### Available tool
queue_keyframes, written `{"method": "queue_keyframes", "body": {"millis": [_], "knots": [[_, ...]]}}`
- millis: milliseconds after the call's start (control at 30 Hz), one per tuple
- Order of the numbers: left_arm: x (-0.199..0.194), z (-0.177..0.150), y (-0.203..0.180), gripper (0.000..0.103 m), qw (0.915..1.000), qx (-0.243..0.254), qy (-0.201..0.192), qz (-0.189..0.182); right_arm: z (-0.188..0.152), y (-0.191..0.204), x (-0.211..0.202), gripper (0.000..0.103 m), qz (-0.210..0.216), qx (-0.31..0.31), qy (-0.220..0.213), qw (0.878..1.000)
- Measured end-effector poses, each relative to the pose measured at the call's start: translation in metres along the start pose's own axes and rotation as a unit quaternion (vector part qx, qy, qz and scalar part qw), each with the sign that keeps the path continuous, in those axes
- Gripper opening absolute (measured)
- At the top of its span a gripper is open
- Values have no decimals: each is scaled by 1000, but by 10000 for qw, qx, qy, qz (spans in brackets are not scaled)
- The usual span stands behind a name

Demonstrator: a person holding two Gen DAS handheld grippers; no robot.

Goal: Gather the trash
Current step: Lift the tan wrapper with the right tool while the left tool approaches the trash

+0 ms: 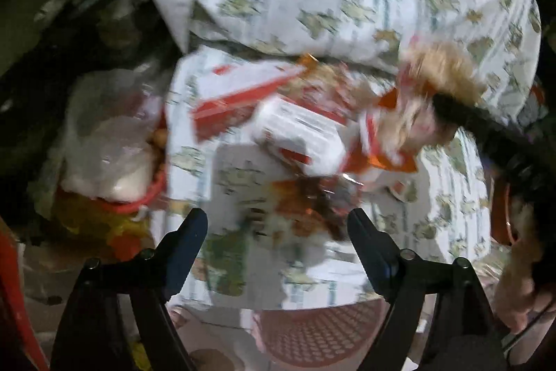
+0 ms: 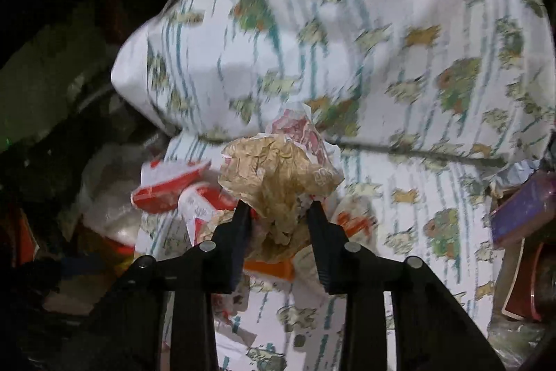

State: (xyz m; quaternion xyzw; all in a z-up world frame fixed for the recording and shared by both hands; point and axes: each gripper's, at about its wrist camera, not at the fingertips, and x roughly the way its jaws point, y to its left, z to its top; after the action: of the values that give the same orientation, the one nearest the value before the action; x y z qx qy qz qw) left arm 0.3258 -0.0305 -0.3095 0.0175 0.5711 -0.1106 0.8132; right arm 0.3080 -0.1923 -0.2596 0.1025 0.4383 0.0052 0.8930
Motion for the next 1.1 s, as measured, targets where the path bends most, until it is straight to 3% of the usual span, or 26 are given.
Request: {"method": "queue_keyframes", "body": {"millis": [133, 267, 367, 500, 567, 633, 767, 900, 967, 1000, 1033, 1100], "knots": [[30, 2, -29, 84, 9981, 300, 519, 113, 8, -31, -24, 32, 30, 376, -298, 9988], [47, 3, -41, 84, 9954, 440, 578, 621, 12, -62, -31, 33, -8, 724, -280, 9970], [53, 9, -30, 85, 9971, 149, 581, 459, 15, -81, -35, 33, 21, 860, -302, 9958], [55, 17, -25, 85, 9961, 301, 545, 631, 16, -93, -37, 33, -79, 845, -314, 9959], [54, 18, -26, 84, 9962, 344, 597, 540, 17, -98, -39, 33, -66, 856, -294, 9959], [49, 13, -34, 84, 9948, 536, 801, 315, 18, -102, -41, 33, -52, 888, -305, 9956], [52, -8, -52, 85, 9895, 787, 1110, 494, 19, -107, -46, 33, -95, 875, -375, 9954], [69, -23, -48, 82, 9875, 492, 1463, 325, 16, -105, -47, 33, -191, 758, -371, 9962], [73, -25, -40, 62, 9884, 211, 1499, 84, 13, -103, -48, 33, -190, 734, -346, 9965], [74, -25, -35, 38, 9886, 60, 1507, 5, 11, -102, -49, 33, -173, 732, -334, 9966], [76, -25, -30, 20, 9881, -68, 1537, -43, 10, -101, -50, 33, -144, 727, -328, 9967], [77, -24, -20, 15, 9888, -217, 1470, -156, 7, -98, -53, 33, -117, 677, -332, 9971]]}}
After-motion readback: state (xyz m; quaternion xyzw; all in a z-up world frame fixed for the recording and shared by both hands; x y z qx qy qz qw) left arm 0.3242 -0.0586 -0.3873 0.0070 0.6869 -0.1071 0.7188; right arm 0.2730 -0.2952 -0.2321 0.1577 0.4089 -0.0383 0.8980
